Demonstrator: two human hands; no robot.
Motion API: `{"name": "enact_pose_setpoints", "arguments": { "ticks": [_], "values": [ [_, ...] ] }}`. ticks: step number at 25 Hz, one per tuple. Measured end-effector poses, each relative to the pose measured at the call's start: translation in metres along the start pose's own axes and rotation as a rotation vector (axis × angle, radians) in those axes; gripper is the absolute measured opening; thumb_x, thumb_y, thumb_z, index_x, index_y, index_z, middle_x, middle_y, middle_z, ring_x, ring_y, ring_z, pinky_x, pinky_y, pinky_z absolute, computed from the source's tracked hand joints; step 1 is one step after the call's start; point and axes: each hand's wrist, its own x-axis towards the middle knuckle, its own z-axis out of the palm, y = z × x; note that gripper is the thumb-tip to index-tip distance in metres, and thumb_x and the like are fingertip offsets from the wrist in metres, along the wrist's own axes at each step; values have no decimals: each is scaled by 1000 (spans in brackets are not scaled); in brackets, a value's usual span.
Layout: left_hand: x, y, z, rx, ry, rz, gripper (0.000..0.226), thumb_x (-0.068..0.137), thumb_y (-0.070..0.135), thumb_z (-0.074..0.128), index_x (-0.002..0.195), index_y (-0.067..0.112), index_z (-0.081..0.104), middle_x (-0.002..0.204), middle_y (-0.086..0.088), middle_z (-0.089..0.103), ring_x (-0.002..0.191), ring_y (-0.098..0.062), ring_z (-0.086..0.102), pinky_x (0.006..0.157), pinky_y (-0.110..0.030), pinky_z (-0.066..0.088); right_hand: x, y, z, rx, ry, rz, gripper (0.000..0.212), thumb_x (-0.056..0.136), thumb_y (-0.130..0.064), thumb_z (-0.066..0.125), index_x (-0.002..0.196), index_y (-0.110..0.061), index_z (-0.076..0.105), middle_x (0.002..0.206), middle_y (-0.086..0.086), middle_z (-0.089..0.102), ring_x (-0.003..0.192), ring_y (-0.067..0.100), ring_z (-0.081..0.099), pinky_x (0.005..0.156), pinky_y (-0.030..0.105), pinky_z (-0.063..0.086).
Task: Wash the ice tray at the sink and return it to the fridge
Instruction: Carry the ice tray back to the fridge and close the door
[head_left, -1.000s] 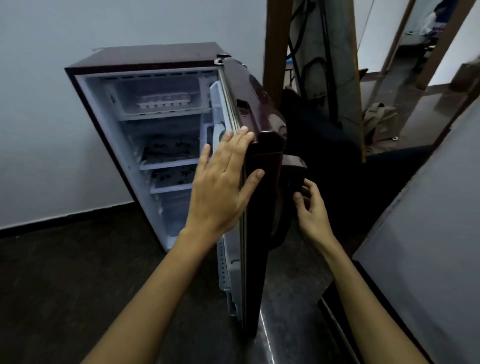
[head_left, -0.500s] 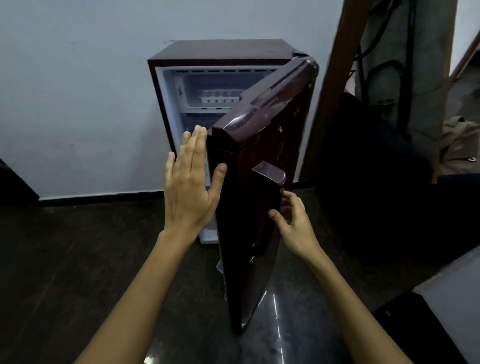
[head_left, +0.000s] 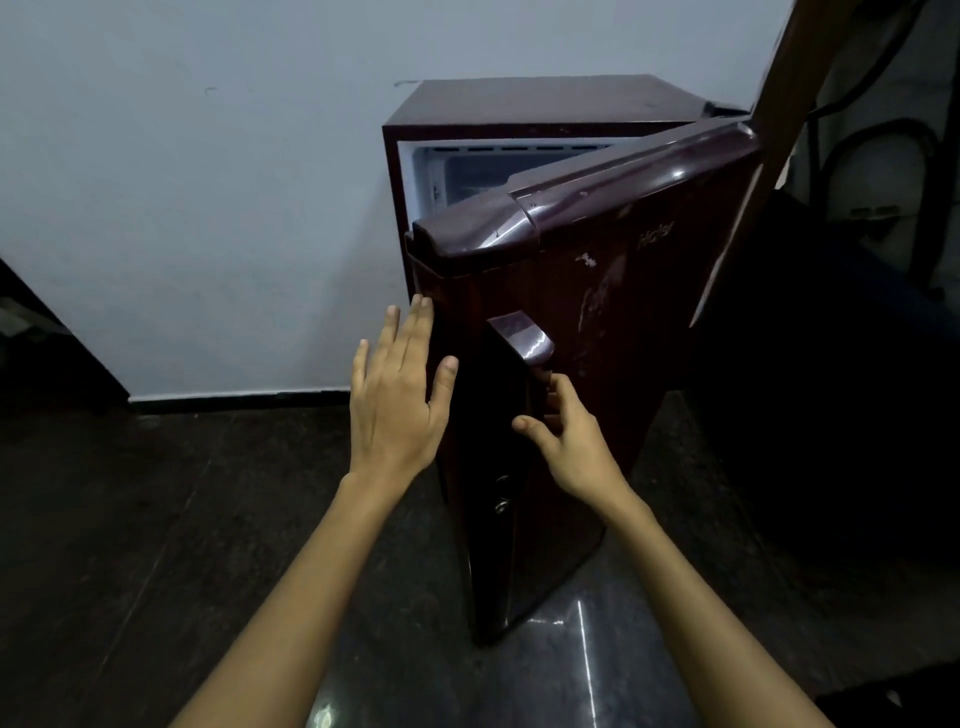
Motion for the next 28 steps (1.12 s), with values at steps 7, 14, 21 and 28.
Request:
{"name": "enact_pose_setpoints", "arguments": {
  "ticks": [7,14,21,28],
  "values": [
    [25,-70,46,85,-118,-72,63,96,46,23,148,12,23,155,-2,26,143,-16,13,114,-46,16,87,-13,49,-66,-71,-66,39,90,-19,61,126,-23,47,109,-13,60,103,6,60,91,31,51],
    [64,-124,90,208,-134,-178,63,96,43,27,147,8,23,154,-3,23,143,-20,14,113,-51,17,180,-12,84,-135,-51,-89,37,91,-14,59,126,-19,48,105,-6,63,103,11,59,92,33,49],
    [93,-151,117,235,-128,-223,63,96,46,21,145,11,6,153,2,10,144,-19,8,114,-48,5,246,-5,101,-183,-16,-84,43,91,-12,58,132,-18,46,115,4,63,111,19,58,93,39,50],
    [112,-170,120,221,-140,-222,64,96,45,23,147,9,11,152,3,10,143,-18,8,114,-49,7,280,-4,108,-200,13,-49,49,90,-14,61,135,-19,44,119,7,62,114,21,57,93,39,49]
  ]
}}
